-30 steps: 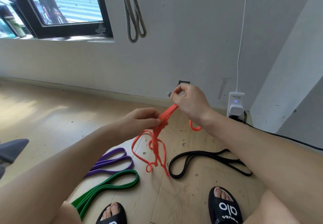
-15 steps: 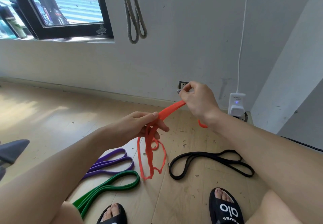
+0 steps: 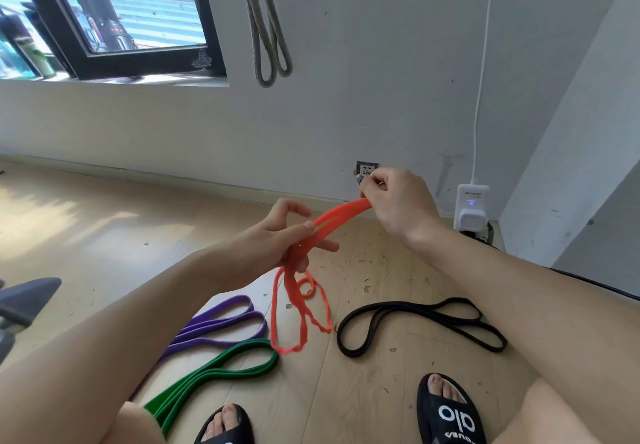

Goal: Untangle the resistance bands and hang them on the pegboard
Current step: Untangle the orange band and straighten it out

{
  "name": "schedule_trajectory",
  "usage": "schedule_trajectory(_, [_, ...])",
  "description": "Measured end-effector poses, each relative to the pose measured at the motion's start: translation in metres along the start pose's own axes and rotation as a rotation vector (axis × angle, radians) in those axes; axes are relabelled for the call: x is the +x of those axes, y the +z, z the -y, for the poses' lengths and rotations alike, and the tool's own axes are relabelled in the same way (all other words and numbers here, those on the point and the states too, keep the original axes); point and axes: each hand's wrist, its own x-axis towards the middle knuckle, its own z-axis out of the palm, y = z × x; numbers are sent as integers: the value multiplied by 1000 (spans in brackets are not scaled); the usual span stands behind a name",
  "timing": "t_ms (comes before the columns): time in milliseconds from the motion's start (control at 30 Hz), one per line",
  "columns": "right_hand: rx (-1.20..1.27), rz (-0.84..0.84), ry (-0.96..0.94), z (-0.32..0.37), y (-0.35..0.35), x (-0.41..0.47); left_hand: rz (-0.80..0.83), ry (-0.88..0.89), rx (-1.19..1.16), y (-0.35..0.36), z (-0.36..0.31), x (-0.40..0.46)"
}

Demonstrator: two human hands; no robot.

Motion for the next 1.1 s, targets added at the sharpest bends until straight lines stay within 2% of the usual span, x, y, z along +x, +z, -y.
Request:
schedule_trajectory(167, [-55,10,-25,2,0,-1,-25,-4,100,0,4,0])
schedule_trajectory(400, [-227,-2,-105,2,2,-1,15,-105,-146,1,-1,0])
schedule_trajectory(600, [-262,10,-138,2,4,0,-72,-100,80,1,-2,0])
schedule_trajectory(733, [-254,57,-108,-4,6,3,-155,-47,38,-4,-3,-2])
schedule_trajectory(900, [-334,94,-139,-5,10,3,-131,-48,23,-5,-1,-2])
schedule_trajectory(1000, [-363,170,-138,-5,12,3,-137,-45,81,-6,3,0])
schedule_trajectory(1100, [-275,318,-109,-4,15,1,-156,-1,46,-7,3,1])
